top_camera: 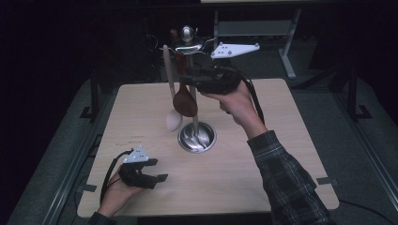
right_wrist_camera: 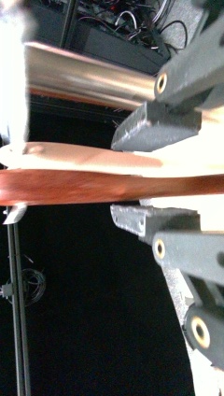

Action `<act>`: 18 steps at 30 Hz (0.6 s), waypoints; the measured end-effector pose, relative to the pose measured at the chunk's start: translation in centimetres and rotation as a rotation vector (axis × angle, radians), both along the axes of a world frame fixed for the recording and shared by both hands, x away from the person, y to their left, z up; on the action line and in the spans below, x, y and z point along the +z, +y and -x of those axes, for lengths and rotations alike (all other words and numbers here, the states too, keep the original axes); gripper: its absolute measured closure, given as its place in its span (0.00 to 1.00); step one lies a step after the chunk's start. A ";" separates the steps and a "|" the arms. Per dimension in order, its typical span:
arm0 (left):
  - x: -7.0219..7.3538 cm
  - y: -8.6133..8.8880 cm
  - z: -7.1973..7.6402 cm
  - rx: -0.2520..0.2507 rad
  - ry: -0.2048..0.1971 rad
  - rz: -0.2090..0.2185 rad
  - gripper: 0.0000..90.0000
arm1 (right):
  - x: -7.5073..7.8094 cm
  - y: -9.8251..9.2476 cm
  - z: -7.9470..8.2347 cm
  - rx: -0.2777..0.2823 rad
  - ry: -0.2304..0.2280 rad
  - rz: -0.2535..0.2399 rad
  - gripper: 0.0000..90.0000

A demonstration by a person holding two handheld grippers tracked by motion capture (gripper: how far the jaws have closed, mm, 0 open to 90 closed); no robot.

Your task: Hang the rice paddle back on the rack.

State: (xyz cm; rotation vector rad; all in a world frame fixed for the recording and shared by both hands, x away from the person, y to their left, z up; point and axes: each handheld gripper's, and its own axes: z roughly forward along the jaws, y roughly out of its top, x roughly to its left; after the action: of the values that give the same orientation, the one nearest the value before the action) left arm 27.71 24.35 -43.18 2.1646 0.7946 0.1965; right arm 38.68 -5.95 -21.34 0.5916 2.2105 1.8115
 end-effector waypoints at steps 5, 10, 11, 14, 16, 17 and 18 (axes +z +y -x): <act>-0.1 0.0 0.0 -0.005 0.003 -0.003 0.29 | -1.2 -1.0 0.6 -0.016 -0.001 0.016 0.56; -0.2 -0.1 -0.1 -0.007 0.003 -0.002 0.29 | -2.6 -2.0 1.3 -0.022 0.007 0.040 0.49; -0.2 -0.1 -0.1 -0.008 0.001 -0.001 0.29 | -3.0 -2.3 1.5 -0.023 0.008 0.043 0.48; -0.2 0.0 -0.1 -0.010 -0.001 -0.003 0.29 | -4.3 -3.0 2.1 -0.027 0.021 0.065 0.47; -0.2 0.0 -0.1 -0.014 0.000 -0.006 0.29 | -5.1 -3.5 2.4 -0.036 0.025 0.077 0.46; -0.2 0.0 -0.1 -0.015 0.001 -0.007 0.29 | -5.6 -3.8 2.5 -0.039 0.035 0.084 0.45; -0.3 -0.1 -0.1 -0.011 0.002 -0.001 0.29 | -6.3 -4.1 2.7 -0.041 0.043 0.091 0.45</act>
State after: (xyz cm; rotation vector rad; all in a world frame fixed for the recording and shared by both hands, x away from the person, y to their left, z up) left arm 27.84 24.29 -43.46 2.1703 0.7835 0.1894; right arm 36.02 -10.10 -27.61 0.6582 2.2774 1.6840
